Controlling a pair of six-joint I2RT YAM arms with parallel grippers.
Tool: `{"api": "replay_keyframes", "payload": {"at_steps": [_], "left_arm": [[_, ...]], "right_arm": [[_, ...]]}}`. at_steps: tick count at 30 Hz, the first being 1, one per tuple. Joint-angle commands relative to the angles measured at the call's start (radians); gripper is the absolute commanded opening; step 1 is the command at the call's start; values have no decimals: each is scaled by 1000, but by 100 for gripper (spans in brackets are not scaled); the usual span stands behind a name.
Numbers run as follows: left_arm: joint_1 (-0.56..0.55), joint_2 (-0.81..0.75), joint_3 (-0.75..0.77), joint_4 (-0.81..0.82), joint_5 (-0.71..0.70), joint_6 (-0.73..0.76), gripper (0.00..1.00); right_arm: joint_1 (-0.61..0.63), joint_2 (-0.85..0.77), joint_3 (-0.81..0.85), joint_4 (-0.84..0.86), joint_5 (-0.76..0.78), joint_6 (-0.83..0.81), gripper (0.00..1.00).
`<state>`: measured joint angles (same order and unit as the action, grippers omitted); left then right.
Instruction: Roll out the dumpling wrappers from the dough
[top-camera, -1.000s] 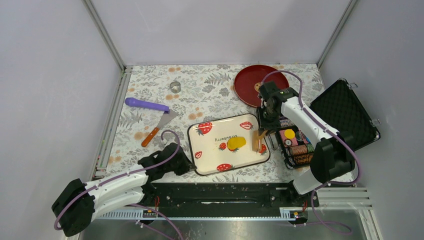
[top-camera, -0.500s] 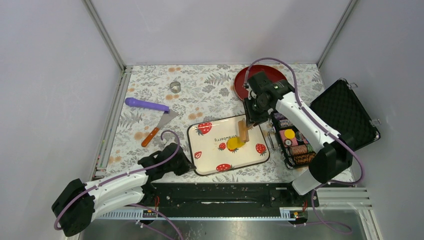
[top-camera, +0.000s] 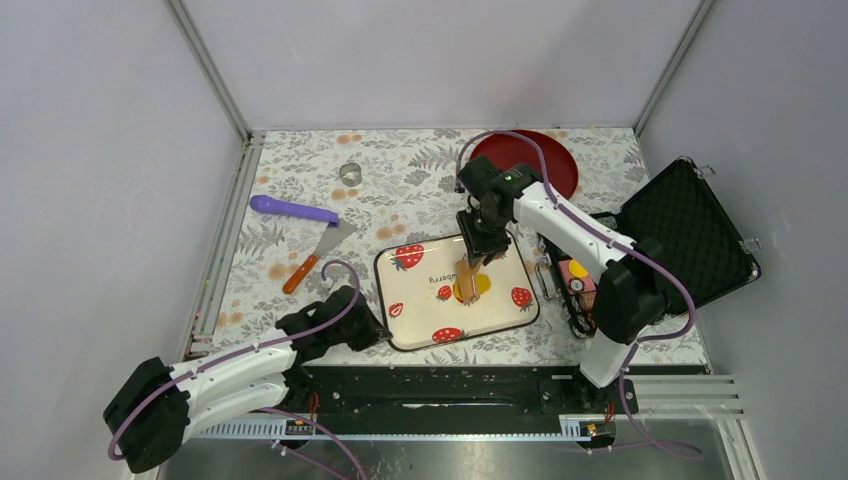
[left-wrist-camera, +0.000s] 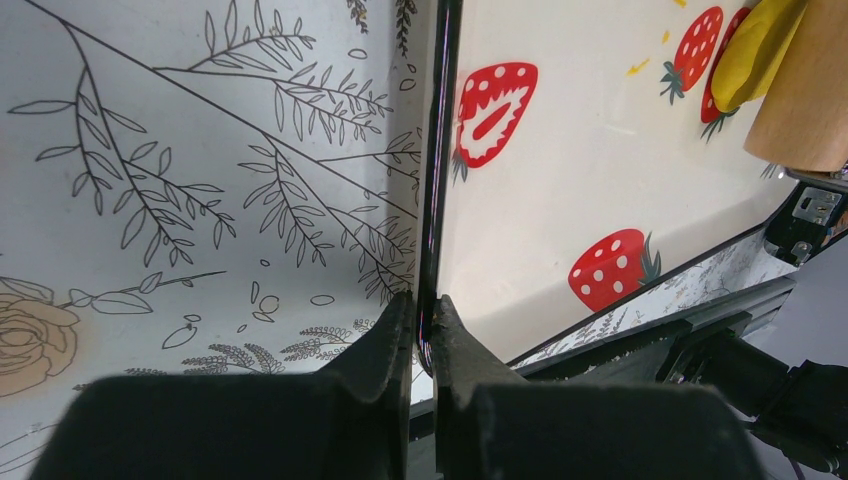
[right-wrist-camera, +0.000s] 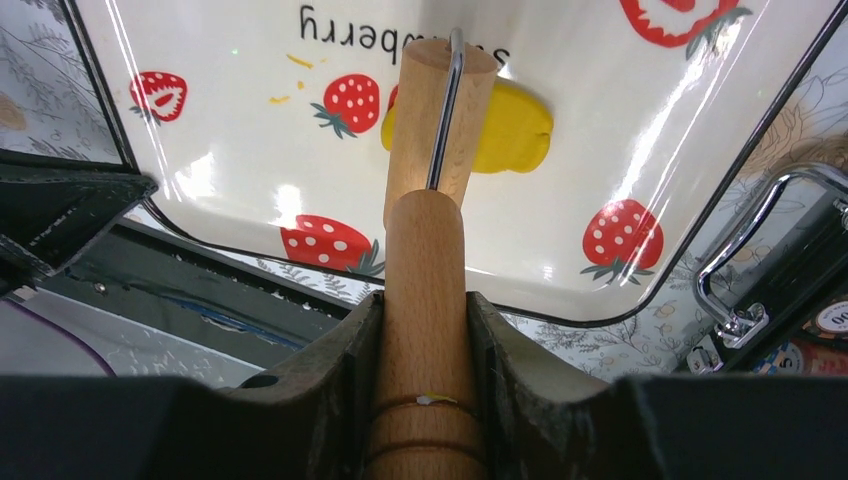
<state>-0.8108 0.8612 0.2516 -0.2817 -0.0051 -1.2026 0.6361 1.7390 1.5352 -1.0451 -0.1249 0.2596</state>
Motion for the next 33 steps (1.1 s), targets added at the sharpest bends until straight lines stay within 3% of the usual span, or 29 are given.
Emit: {"api": "replay_keyframes", "payload": {"at_steps": [1, 33], "left_arm": [[3, 16, -11, -60, -41, -3, 0], [2, 33, -1, -59, -39, 2, 0]], "right_arm": [[12, 8, 74, 17, -30, 8, 0], [60, 78, -49, 70, 26, 2, 0]]}}
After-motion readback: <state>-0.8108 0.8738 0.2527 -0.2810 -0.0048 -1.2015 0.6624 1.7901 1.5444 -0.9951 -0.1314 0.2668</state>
